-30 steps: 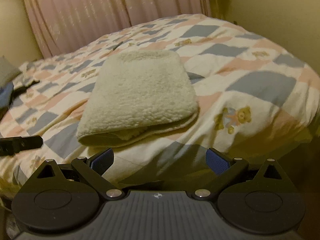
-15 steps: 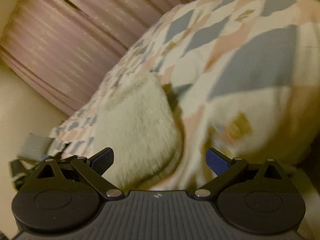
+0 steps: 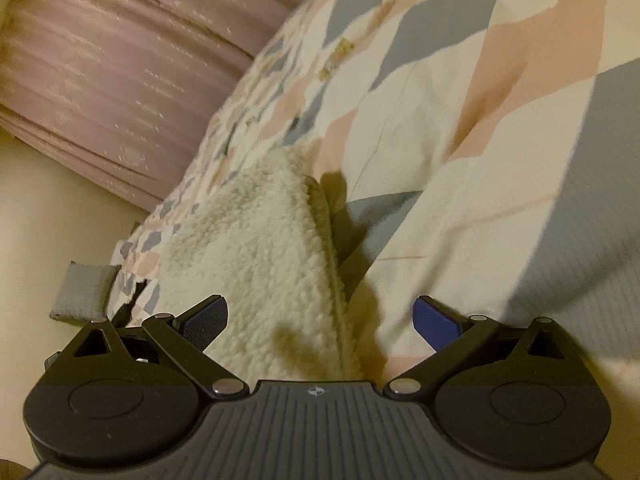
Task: Fold clothes
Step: 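Grasp the folded cream vest edge with the left gripper while the right gripper grasps the other edge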
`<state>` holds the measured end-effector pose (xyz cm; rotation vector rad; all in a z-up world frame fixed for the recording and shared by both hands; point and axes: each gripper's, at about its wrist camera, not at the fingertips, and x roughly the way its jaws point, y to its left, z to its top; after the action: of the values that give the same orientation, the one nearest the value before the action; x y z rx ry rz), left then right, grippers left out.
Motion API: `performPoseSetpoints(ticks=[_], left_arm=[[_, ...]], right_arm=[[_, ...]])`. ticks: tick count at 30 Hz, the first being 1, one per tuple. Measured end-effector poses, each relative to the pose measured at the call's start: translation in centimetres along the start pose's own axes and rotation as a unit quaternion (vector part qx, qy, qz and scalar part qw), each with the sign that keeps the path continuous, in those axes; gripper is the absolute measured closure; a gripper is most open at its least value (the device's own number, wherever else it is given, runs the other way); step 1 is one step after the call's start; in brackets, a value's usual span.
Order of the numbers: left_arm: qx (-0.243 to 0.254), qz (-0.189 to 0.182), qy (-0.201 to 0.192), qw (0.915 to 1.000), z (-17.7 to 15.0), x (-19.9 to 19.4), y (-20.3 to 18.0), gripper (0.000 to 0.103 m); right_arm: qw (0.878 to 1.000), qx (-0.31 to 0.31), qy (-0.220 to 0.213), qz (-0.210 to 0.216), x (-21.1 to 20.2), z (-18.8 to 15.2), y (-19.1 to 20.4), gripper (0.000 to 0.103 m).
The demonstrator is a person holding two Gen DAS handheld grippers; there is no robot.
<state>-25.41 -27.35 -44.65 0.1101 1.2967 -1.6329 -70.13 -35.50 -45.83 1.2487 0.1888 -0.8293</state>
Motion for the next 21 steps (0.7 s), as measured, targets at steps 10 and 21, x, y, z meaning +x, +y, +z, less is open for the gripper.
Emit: performPoseSetpoints(ticks=[10, 21], left_arm=[[-0.015, -0.039, 0.023, 0.9989, 0.4, 2.6, 1.7, 0.017], [-0.027, -0.014, 0.077, 0.9966, 2.3, 3.9, 1.2, 0.037]], right_arm=[[0.988, 0.014, 0.149, 0.045, 5.7, 3.4, -1.1, 0.011], [0.962, 0.139, 0.207, 0.11, 8.8, 3.6, -3.2, 0.065]])
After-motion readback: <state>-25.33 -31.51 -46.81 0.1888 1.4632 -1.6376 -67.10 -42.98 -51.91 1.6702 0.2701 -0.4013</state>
